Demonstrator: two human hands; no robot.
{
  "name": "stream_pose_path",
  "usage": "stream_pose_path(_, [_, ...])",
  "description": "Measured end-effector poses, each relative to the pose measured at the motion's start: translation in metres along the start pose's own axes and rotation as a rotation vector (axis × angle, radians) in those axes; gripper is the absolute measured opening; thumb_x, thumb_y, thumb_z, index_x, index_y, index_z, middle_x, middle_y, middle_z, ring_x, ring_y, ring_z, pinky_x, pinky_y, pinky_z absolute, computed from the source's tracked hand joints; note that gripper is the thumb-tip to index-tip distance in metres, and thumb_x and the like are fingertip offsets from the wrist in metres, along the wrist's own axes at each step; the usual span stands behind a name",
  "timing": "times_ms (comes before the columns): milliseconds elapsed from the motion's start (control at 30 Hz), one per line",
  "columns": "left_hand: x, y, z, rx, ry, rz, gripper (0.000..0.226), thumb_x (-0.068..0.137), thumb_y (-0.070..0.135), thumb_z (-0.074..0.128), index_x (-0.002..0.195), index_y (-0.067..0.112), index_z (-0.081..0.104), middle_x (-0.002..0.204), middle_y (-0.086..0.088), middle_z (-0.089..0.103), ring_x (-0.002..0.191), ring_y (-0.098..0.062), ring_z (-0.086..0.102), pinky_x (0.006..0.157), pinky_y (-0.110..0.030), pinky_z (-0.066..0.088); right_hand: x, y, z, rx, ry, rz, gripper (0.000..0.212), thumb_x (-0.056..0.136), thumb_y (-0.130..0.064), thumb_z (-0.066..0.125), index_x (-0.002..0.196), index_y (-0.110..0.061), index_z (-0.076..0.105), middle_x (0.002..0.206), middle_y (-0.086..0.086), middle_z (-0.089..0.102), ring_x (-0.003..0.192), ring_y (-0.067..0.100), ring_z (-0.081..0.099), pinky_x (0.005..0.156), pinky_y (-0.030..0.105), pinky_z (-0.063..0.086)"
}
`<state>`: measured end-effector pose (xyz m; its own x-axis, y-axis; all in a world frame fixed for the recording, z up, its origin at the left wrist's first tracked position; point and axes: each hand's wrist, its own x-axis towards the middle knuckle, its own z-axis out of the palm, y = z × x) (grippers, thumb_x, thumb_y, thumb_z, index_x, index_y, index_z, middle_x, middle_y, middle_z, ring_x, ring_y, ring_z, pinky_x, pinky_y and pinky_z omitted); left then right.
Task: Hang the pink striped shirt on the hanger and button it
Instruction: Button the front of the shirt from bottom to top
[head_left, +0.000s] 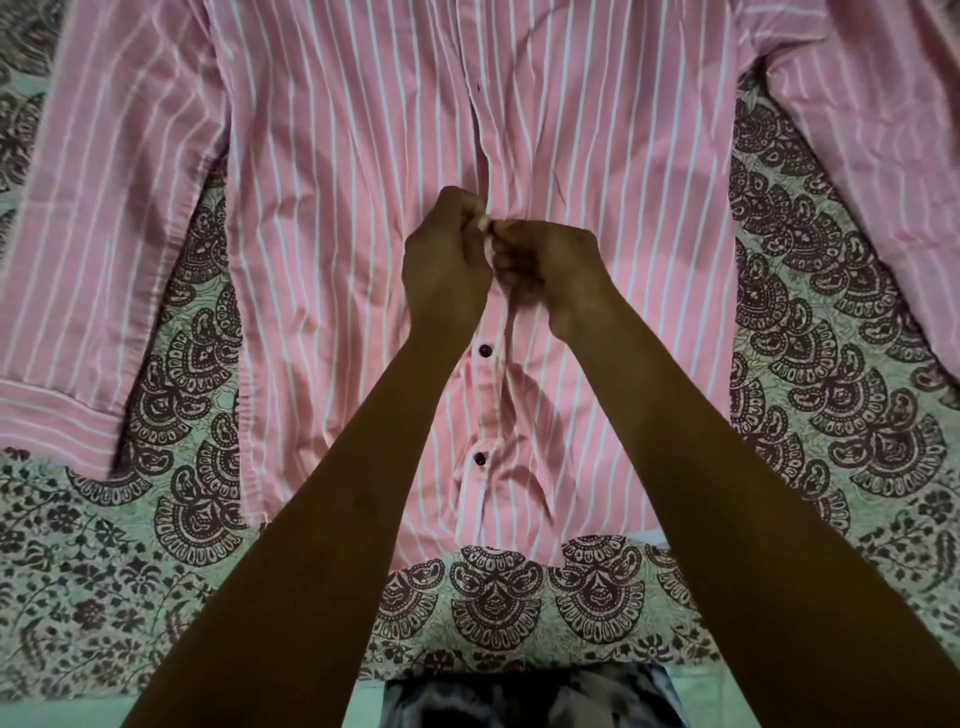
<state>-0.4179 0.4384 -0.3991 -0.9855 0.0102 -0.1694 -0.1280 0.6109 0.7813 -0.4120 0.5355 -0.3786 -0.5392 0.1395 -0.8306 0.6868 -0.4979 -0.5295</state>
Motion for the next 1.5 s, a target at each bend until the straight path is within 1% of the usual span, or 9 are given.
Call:
stream_pose_path(167, [0.003, -0.002, -0.004, 0.042, -0.009, 0.026, 0.014, 0.084, 0.017, 0.054, 0.092, 0.009, 0.062, 0.078, 0.001, 0.067, 0.077, -0.019, 0.064, 0.071, -0.037, 0.051, 0.005, -0.002, -0.005, -0.014, -0.007, 0.072, 0.018, 0.086, -0.005, 0.058, 0.068, -0.007, 0.062, 0.048, -0.002, 0.059, 0.046, 0.009, 0.052, 0.047, 0.016, 0.047])
stream_pose_path(400, [0.023, -0.007, -0.017, -0.236, -0.059, -0.273, 0.021, 0.07, 0.011, 0.059, 0.073, 0.031, 0.064, 0.072, 0.008, 0.068, 0.075, -0.017, 0.068, 0.081, -0.044, 0.056, 0.024, -0.007, -0.01, -0.424, 0.22, -0.403, 0.026, 0.079, -0.003, 0.054, 0.062, -0.021, 0.059, 0.061, -0.002, 0.059, 0.062, 0.017, 0.056, 0.069, 0.035, 0.049])
stream_pose_path(633, [0.063, 0.0, -0.017, -0.273, 0.001, -0.226, 0.032, 0.073, -0.004, 0.052, 0.074, 0.025, 0.065, 0.071, 0.004, 0.066, 0.07, -0.019, 0.064, 0.08, -0.042, 0.056, 0.043, -0.038, 0.019, -0.69, 0.174, -0.66, 0.016, 0.078, -0.003, 0.058, 0.093, -0.002, 0.064, 0.089, 0.009, 0.068, 0.082, 0.02, 0.062, 0.083, 0.033, 0.051])
stream_pose_path(800, [0.093, 0.01, -0.013, -0.253, 0.048, -0.177, 0.028, 0.073, -0.008, 0.048, 0.084, 0.009, 0.068, 0.078, -0.001, 0.067, 0.073, -0.019, 0.065, 0.08, -0.041, 0.056, 0.06, -0.052, 0.031, -0.972, 0.12, -0.699, 0.038, 0.073, -0.012, 0.071, 0.107, -0.003, 0.058, 0.098, 0.014, 0.066, 0.09, 0.027, 0.061, 0.08, 0.028, 0.045])
stream_pose_path(1000, [0.108, 0.016, -0.006, -0.301, -0.072, -0.08, 0.012, 0.081, 0.015, 0.058, 0.084, 0.019, 0.068, 0.074, 0.006, 0.067, 0.073, -0.022, 0.067, 0.079, -0.046, 0.056, 0.077, -0.062, 0.027, -0.754, 0.233, -0.544, 0.022, 0.076, -0.008, 0.063, 0.098, -0.006, 0.067, 0.09, 0.008, 0.068, 0.089, 0.026, 0.064, 0.085, 0.033, 0.051])
stream_pose_path(1133, [0.11, 0.014, -0.004, -0.198, -0.085, 0.028, 0.016, 0.089, 0.017, 0.056, 0.093, 0.012, 0.071, 0.072, 0.017, 0.062, 0.061, 0.002, 0.057, 0.072, -0.022, 0.051, 0.079, -0.059, 0.023, -0.612, 0.172, -0.47, 0.015, 0.081, -0.01, 0.059, 0.07, -0.018, 0.067, 0.063, -0.004, 0.058, 0.071, 0.021, 0.057, 0.077, 0.038, 0.051])
stream_pose_path(1233, [0.113, 0.003, -0.005, -0.049, -0.108, 0.091, 0.023, 0.089, 0.026, 0.055, 0.087, 0.01, 0.07, 0.075, 0.003, 0.065, 0.064, -0.003, 0.057, 0.069, -0.016, 0.044, 0.081, -0.06, 0.022, -0.422, 0.176, -0.327, 0.026, 0.083, -0.006, 0.055, 0.059, -0.015, 0.059, 0.065, 0.007, 0.056, 0.069, 0.023, 0.052, 0.068, 0.034, 0.046])
stream_pose_path(1367, [0.115, -0.012, -0.009, 0.163, -0.126, 0.051, 0.049, 0.089, 0.043, 0.049, 0.066, 0.0, 0.053, 0.055, -0.012, 0.048, 0.059, -0.026, 0.048, 0.063, -0.037, 0.044, 0.088, -0.058, 0.022, -0.405, 0.226, -0.314, 0.013, 0.079, -0.002, 0.047, 0.072, -0.009, 0.055, 0.07, 0.012, 0.049, 0.068, 0.022, 0.046, 0.065, 0.034, 0.041])
stream_pose_path(1500, [0.113, 0.001, -0.007, -0.063, 0.0, -0.008, 0.028, 0.082, 0.036, 0.066, 0.072, 0.012, 0.053, 0.056, 0.012, 0.048, 0.055, -0.002, 0.051, 0.062, -0.016, 0.04, 0.088, -0.054, 0.023, -0.524, 0.253, -0.496, 0.021, 0.079, -0.002, 0.05, 0.093, -0.007, 0.066, 0.081, 0.0, 0.061, 0.08, 0.017, 0.056, 0.083, 0.032, 0.048])
